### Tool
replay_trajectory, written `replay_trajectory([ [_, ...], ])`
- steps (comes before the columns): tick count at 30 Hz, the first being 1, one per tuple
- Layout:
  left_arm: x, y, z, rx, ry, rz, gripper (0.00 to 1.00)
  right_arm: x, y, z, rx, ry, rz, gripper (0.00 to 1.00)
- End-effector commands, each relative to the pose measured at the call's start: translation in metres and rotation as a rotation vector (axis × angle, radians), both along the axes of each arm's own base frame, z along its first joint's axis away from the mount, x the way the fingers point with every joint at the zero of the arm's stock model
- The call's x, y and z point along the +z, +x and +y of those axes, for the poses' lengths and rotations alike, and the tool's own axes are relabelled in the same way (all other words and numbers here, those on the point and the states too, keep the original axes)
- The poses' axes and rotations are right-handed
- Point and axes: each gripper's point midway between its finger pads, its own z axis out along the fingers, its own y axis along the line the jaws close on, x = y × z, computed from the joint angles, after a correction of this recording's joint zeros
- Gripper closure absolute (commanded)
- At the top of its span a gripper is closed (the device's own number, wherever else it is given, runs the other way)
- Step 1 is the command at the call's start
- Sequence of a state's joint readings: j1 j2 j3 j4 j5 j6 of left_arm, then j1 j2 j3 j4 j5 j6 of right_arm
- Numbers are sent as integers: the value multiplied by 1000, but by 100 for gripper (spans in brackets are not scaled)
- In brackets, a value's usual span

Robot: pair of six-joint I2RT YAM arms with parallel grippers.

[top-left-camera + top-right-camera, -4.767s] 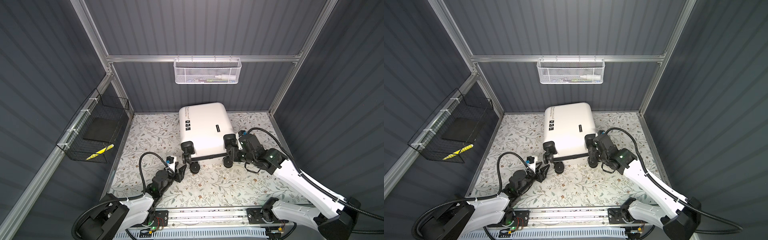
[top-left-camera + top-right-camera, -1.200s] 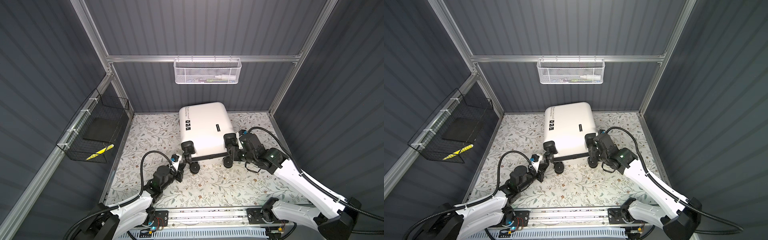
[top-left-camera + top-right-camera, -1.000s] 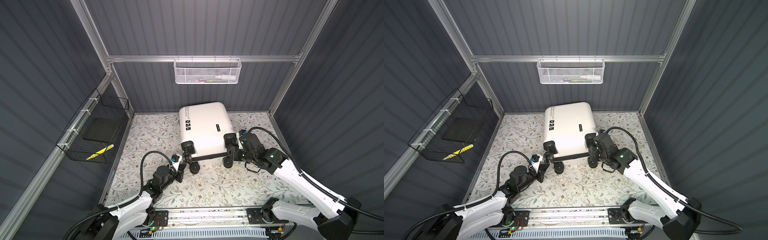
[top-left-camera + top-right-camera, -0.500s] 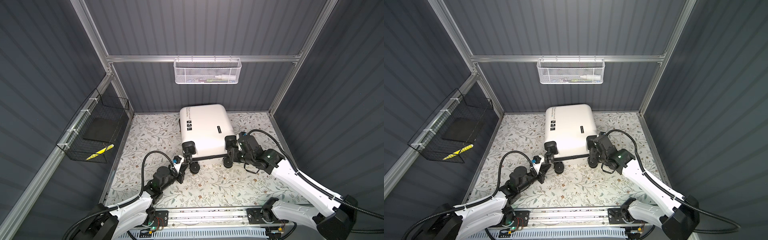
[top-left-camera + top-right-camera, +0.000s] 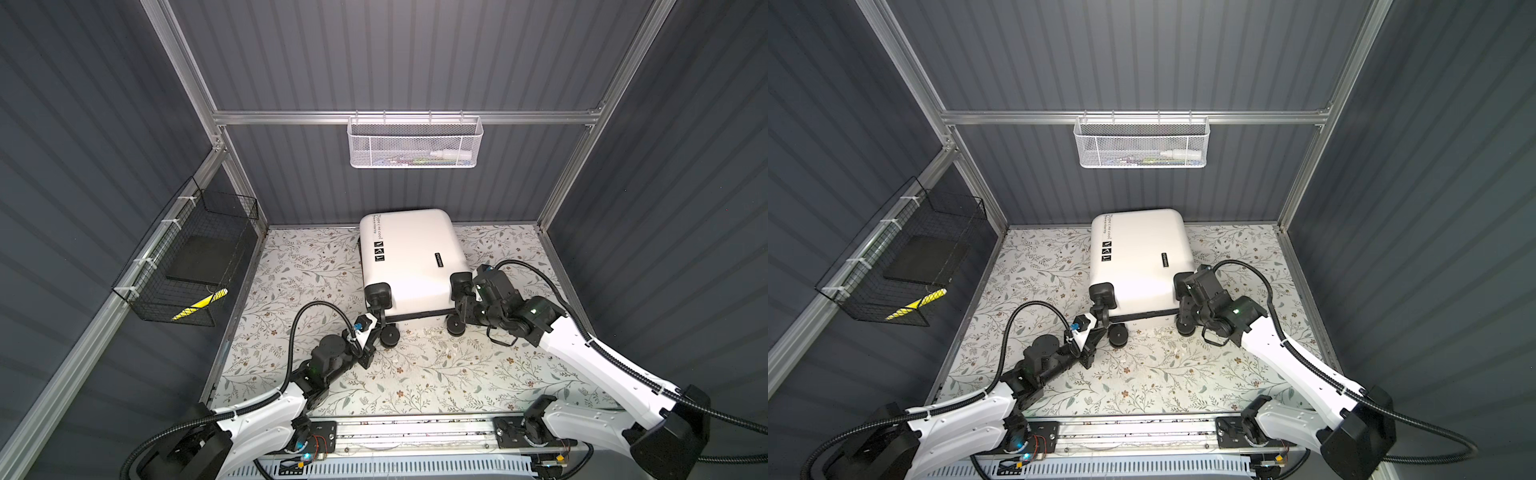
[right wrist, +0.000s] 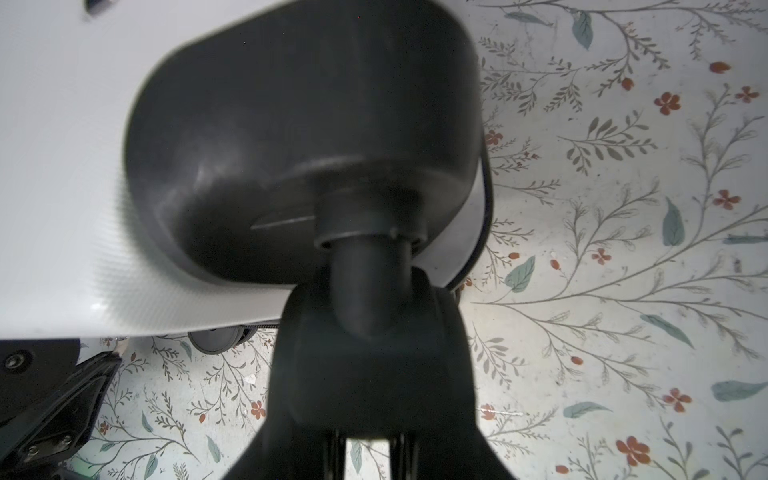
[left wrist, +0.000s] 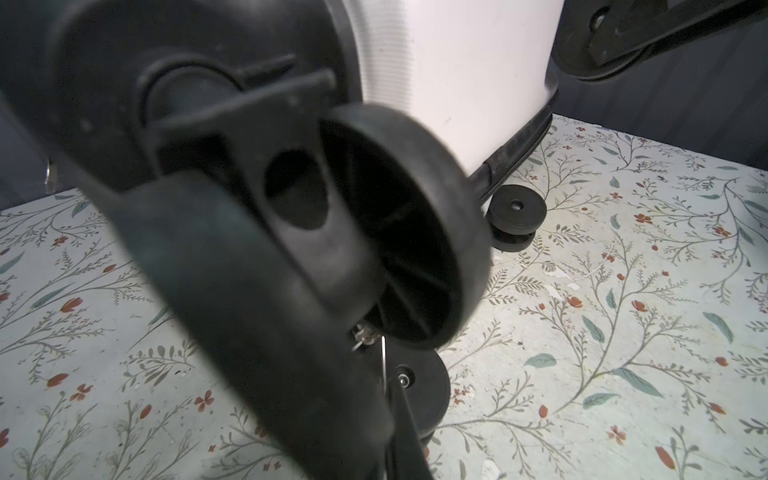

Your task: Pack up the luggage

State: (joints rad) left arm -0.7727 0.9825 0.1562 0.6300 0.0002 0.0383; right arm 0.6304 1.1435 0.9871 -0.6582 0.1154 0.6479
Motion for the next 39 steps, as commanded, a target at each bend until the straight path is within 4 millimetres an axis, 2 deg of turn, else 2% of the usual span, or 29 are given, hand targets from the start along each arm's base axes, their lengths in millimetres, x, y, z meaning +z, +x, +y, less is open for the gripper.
replay_trajectory([
  [1,31,-21,-35,-193,-39,-77,100,24,10,22,20,109,-67,100],
  [10,37,-23,-48,-223,-24,-88,100,33,11,25,34,118,-84,100],
  [18,45,-24,-64,-252,-13,-97,100,29,10,28,39,125,-76,100],
  [27,35,-33,-84,-289,-4,-88,100,27,9,33,50,130,-72,100],
  [39,15,-53,-125,-350,17,-78,100,22,7,39,61,131,-63,100],
])
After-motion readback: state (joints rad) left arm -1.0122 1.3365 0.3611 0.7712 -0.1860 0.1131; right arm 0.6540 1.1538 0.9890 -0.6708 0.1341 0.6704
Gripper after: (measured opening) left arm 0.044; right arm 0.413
